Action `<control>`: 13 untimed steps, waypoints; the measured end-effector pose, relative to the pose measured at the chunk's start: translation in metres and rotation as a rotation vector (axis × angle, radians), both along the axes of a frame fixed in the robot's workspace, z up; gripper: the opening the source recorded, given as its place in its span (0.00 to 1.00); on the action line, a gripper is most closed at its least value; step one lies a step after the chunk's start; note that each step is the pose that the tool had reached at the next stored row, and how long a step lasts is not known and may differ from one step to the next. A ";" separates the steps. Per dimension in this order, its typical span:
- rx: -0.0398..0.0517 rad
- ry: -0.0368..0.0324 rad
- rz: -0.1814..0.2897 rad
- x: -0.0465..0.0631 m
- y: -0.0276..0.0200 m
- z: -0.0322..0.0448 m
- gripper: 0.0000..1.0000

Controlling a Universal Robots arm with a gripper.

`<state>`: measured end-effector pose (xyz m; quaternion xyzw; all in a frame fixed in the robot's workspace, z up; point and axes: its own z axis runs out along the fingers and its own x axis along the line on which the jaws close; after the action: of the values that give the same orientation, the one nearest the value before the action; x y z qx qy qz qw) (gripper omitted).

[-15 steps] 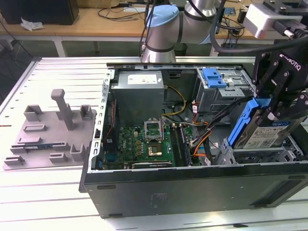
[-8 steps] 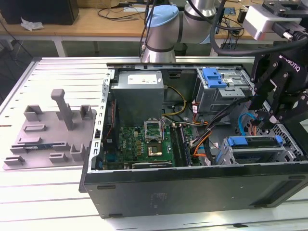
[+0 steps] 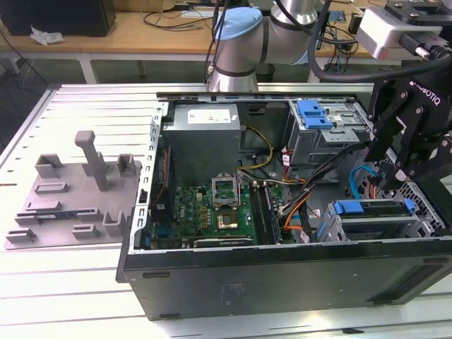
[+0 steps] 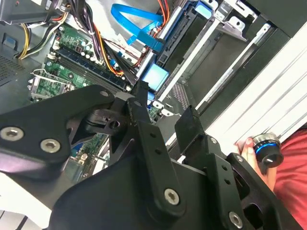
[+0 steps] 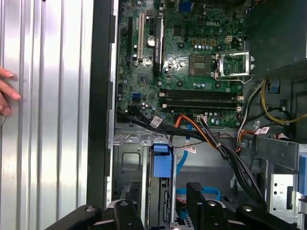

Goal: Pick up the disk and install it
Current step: 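Insert the first disk wire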

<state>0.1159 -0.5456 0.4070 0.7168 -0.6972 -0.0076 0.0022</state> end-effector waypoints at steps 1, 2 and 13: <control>0.0000 0.0000 0.000 0.000 0.0000 0.0000 0.51; 0.0000 0.0000 0.000 0.000 0.0000 0.0000 0.51; -0.0011 0.0000 -0.001 0.000 0.0021 0.0000 0.51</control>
<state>0.1157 -0.5434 0.4069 0.7163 -0.6977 -0.0072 0.0026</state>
